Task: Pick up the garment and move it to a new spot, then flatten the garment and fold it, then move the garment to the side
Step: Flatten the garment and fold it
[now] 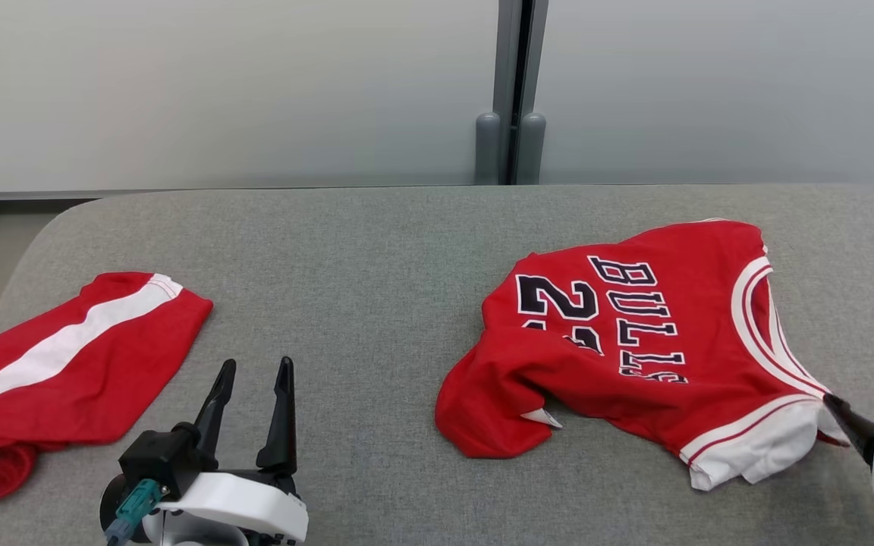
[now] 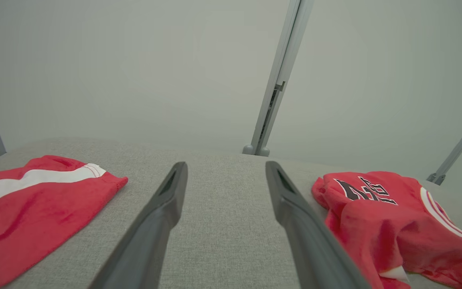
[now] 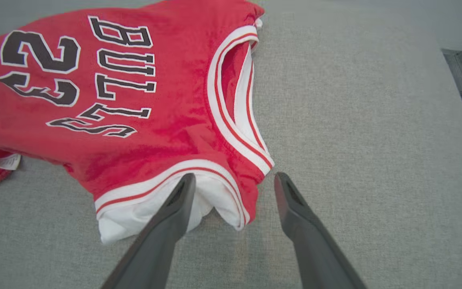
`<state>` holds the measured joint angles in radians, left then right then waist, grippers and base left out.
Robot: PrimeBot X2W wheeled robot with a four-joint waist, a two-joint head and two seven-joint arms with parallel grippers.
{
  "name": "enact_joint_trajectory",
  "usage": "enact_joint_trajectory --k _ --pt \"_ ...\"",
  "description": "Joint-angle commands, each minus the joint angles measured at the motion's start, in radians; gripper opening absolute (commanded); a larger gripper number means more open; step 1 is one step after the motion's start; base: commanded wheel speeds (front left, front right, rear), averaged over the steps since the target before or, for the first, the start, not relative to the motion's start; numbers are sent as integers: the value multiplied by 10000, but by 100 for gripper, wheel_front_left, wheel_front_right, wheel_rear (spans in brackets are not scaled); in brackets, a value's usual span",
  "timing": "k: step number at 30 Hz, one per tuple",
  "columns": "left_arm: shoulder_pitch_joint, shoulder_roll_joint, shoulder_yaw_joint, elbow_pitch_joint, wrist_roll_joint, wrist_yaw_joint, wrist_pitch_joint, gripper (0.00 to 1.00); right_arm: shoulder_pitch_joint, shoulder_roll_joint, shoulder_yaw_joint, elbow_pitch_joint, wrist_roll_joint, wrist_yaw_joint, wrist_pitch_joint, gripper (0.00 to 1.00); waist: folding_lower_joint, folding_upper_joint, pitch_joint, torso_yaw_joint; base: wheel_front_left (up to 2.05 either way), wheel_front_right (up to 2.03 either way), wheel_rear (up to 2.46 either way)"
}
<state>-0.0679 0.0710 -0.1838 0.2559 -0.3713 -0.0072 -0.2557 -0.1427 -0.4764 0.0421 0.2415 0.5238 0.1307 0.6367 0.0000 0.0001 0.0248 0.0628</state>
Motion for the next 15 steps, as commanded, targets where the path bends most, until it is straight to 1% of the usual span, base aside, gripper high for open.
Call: enact_joint_trajectory --k 1,3,4,7,8,10,15 --pt "44 39 -18 -59 -41 64 17 100 97 215 -240 -351 -247 2 -235 100 0 -1 -80 -77 0 0 0" --pt "75 46 -28 -89 -69 84 35 100 182 381 -382 -788 -461 4 -323 100 0 -1 -118 -126 0 0 0" --pt "75 46 -28 -89 -69 84 35 100 182 381 -382 -788 -461 4 -323 100 0 -1 -118 -126 0 0 0" --pt "130 57 -49 -122 -87 89 31 100 296 710 -550 -1484 -714 2 -401 100 0 -1 -157 -192 0 0 0" --pt "131 60 -68 -159 -96 106 48 100 353 911 -636 -1926 -816 2 -512 100 0 -1 -171 -225 0 0 0" --pt "140 69 -92 -190 -96 124 71 100 412 1124 -643 -2307 -895 2 -657 100 0 -1 -167 -257 0 0 0" --pt "97 83 -146 -246 -139 136 106 100 447 1641 -536 -2766 -1030 2 -1650 100 0 -1 -143 -324 0 0 0"
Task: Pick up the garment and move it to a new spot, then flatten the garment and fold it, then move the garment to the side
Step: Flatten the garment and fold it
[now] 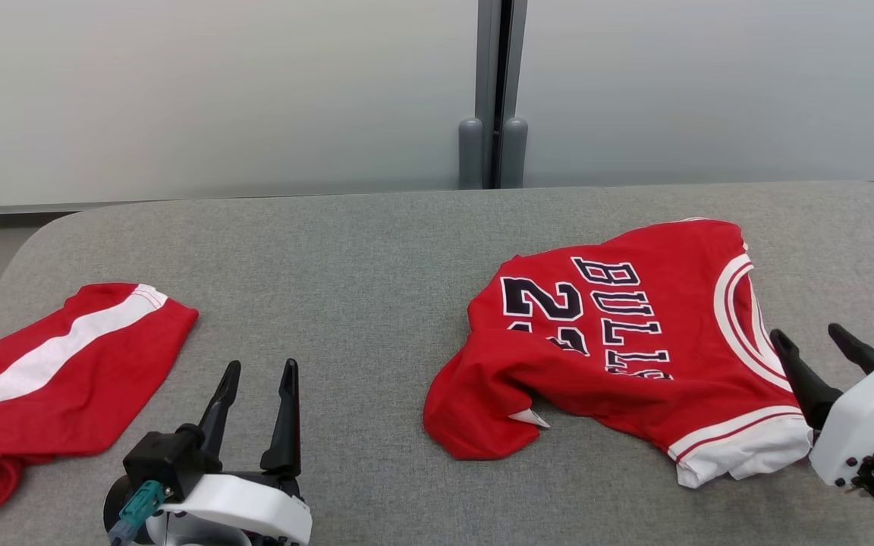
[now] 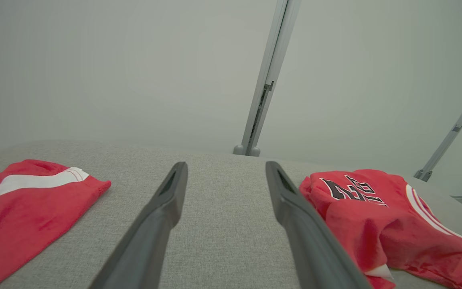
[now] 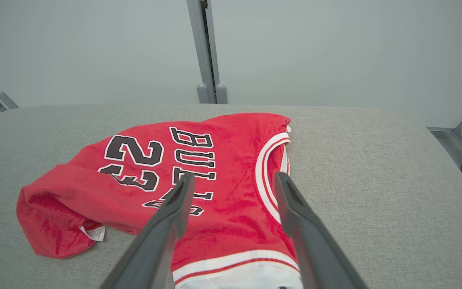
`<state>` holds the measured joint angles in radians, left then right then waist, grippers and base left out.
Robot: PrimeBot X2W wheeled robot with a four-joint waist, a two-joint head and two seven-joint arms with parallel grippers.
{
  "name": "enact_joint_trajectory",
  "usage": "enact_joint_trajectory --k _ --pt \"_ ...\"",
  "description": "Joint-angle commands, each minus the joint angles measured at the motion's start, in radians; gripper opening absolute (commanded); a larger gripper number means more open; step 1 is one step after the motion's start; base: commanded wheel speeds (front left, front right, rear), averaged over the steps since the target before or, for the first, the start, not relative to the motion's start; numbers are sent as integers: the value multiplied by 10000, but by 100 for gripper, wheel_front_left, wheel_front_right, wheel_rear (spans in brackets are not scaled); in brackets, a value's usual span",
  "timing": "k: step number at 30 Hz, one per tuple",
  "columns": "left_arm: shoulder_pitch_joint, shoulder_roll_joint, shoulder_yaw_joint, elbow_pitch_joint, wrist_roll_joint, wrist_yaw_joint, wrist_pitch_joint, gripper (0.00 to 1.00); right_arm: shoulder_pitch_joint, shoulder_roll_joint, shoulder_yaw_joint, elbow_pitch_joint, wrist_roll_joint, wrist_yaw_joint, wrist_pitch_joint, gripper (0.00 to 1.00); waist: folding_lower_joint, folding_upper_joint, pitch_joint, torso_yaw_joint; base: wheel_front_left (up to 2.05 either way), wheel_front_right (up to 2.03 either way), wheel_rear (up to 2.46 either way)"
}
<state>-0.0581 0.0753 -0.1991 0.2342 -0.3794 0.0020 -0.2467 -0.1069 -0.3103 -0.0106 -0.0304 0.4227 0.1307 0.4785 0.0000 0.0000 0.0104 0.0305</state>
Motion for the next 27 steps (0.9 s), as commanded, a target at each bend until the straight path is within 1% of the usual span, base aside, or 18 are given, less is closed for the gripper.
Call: enact_joint_trajectory --k 1,3,9,13,15,21,27 --pt "-12 47 2 -32 -66 39 20 100 82 50 41 -53 -40 2 -367 100 0 0 3 -7 0 0 0" --pt "-42 68 -16 -5 -88 12 17 100 82 305 62 -70 -89 2 -1168 100 0 0 -10 -2 0 0 0" --pt "74 69 -44 46 -131 23 -20 100 467 881 413 308 68 4 -2847 100 0 0 -102 14 0 0 0" --pt "174 42 -93 20 -187 62 -52 100 697 1141 581 655 134 2 -3891 100 0 0 -122 42 0 0 0" --pt "233 35 -137 33 -187 46 -54 100 772 1170 738 851 125 2 -4289 100 0 0 -104 39 0 0 0" --pt "111 60 -273 85 -198 -70 -15 100 548 1040 1055 1464 279 2 -4831 100 0 0 -14 -27 0 0 0" --pt "9 102 -394 109 -245 -117 88 100 357 927 1229 1839 352 2 -4904 100 0 0 10 -102 0 0 0"
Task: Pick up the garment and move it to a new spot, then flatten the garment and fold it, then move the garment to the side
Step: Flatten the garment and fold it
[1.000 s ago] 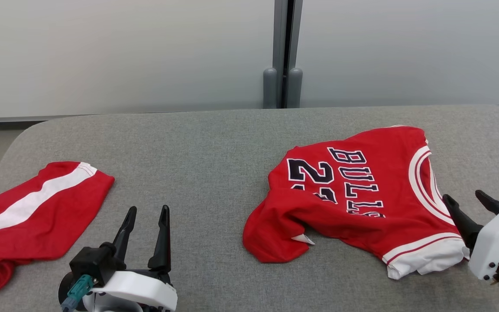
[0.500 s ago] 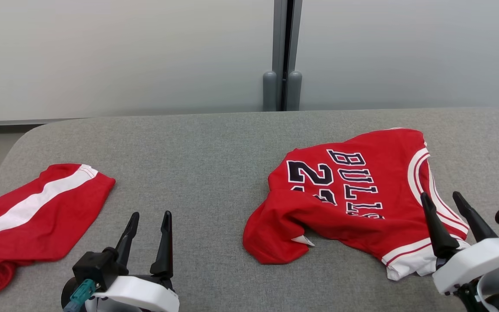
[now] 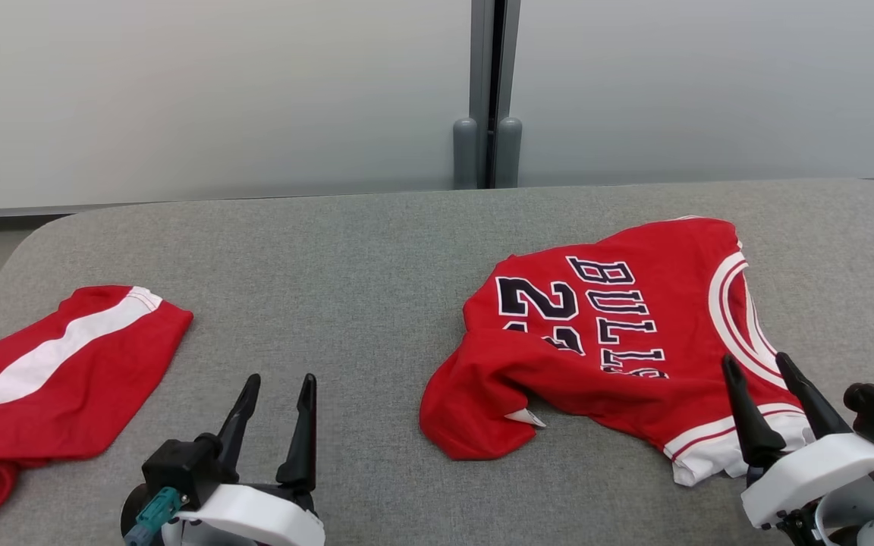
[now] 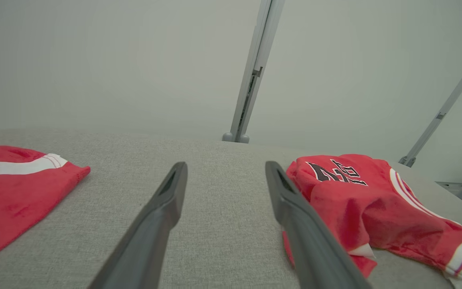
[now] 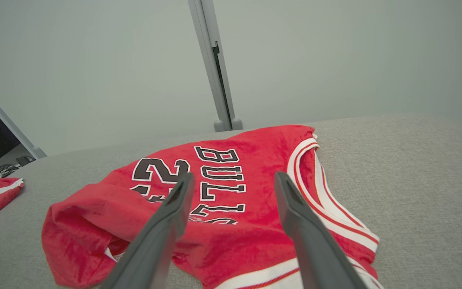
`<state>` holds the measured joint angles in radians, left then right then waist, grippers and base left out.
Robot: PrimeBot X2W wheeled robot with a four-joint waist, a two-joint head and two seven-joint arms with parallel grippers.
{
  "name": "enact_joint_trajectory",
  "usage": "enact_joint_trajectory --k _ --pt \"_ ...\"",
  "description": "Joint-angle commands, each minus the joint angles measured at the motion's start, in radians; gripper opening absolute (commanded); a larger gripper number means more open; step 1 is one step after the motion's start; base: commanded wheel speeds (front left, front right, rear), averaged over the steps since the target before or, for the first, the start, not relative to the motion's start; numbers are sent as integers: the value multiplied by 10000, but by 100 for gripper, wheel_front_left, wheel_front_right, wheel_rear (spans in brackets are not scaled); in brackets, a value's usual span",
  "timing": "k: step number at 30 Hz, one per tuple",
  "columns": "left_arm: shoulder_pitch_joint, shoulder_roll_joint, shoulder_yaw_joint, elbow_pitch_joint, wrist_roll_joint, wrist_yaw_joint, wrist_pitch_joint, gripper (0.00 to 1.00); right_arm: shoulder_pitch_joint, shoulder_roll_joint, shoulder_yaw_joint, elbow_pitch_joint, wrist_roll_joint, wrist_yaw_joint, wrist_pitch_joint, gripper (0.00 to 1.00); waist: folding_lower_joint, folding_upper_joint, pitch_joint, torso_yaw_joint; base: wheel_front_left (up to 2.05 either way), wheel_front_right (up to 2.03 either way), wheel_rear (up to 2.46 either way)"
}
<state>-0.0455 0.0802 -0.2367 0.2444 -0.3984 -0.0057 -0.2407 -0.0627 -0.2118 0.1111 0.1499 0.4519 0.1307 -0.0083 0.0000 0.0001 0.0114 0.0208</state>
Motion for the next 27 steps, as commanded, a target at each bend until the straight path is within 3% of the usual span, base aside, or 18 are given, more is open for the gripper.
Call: enact_joint_trajectory --k 1,6,18,24,27 --pt "-135 42 -79 10 -89 -93 127 100 -105 -76 40 80 65 2 -49 100 0 -1 4 -13 0 0 0" --pt "-268 -34 -409 -29 -247 -284 608 100 -201 -116 149 164 122 2 -74 100 0 -1 79 -98 0 0 0" --pt "-426 -218 -2302 454 -1325 -841 3907 100 -586 -139 263 363 157 2 -126 100 0 -1 536 -838 0 0 0" --pt "-632 -261 -2635 780 -2061 -894 4187 100 -765 -121 318 442 170 2 -190 100 0 -1 806 -1258 0 0 0" --pt "-940 -265 -2739 1246 -1944 -658 4075 100 -859 -115 377 497 200 2 -222 100 0 -1 931 -1448 0 0 0"
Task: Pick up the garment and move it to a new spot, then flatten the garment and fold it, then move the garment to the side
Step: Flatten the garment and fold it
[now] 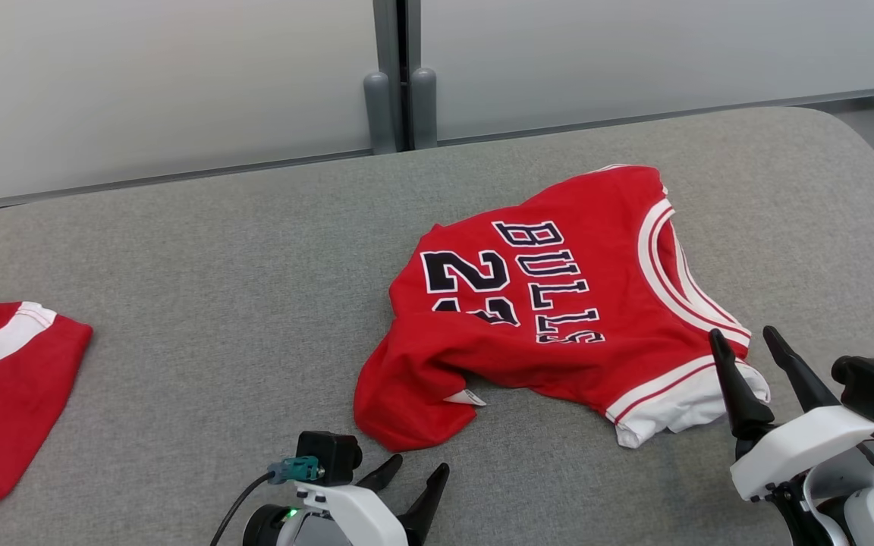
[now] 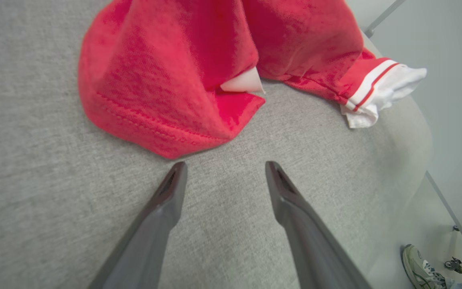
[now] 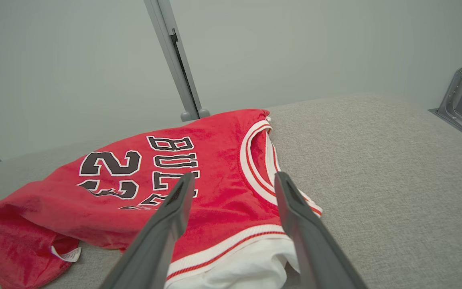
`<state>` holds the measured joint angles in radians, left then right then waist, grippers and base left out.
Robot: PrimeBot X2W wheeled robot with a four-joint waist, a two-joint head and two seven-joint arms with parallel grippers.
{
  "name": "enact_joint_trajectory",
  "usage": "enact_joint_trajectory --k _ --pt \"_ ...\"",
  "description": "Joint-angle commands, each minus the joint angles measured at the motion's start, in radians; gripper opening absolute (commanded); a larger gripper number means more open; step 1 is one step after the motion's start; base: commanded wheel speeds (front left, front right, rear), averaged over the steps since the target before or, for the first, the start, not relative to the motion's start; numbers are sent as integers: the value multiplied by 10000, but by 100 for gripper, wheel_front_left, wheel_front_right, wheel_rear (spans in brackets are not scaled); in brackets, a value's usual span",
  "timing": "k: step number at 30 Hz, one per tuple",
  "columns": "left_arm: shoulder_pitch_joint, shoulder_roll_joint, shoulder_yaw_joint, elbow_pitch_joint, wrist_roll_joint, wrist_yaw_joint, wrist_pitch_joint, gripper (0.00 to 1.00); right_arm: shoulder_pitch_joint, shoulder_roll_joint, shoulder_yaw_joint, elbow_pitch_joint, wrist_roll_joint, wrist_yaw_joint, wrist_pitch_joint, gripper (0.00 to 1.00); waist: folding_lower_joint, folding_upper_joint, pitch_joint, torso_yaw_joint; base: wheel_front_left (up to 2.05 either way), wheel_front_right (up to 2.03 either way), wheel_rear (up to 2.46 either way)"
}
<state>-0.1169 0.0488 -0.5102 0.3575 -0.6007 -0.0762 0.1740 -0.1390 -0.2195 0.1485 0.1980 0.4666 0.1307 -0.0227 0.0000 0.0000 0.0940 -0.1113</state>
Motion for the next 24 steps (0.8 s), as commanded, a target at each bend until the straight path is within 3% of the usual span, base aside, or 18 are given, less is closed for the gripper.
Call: enact_joint_trajectory --k 1,7,15,17,19,20,24 --pt "-300 45 -6 295 29 66 -88 100 -137 -37 28 30 65 2 -87 100 0 0 153 -187 0 0 0" --pt "-852 39 -364 948 -664 -208 -486 100 -341 -52 118 128 94 2 -164 100 0 0 416 -465 0 0 0" --pt "-1687 46 -992 1569 -1112 -95 -1467 100 -539 -63 250 264 93 2 -230 100 0 0 561 -641 0 0 0" --pt "-1806 43 -1089 1680 -1201 -28 -1695 72 -537 -83 221 291 95 2 -247 100 0 0 556 -619 0 0 0" --pt "-1886 43 -1103 1778 -1360 23 -1941 9 -507 -75 186 336 73 2 -260 100 0 0 532 -565 0 0 0" --pt "-1912 41 -1125 1851 -1452 32 -2033 0 -498 -52 194 366 64 2 -257 100 0 0 503 -526 0 0 0" --pt "-2014 39 -1236 2029 -1733 -1 -2189 0 -505 -3 251 426 55 2 -232 100 0 0 433 -400 0 0 0"
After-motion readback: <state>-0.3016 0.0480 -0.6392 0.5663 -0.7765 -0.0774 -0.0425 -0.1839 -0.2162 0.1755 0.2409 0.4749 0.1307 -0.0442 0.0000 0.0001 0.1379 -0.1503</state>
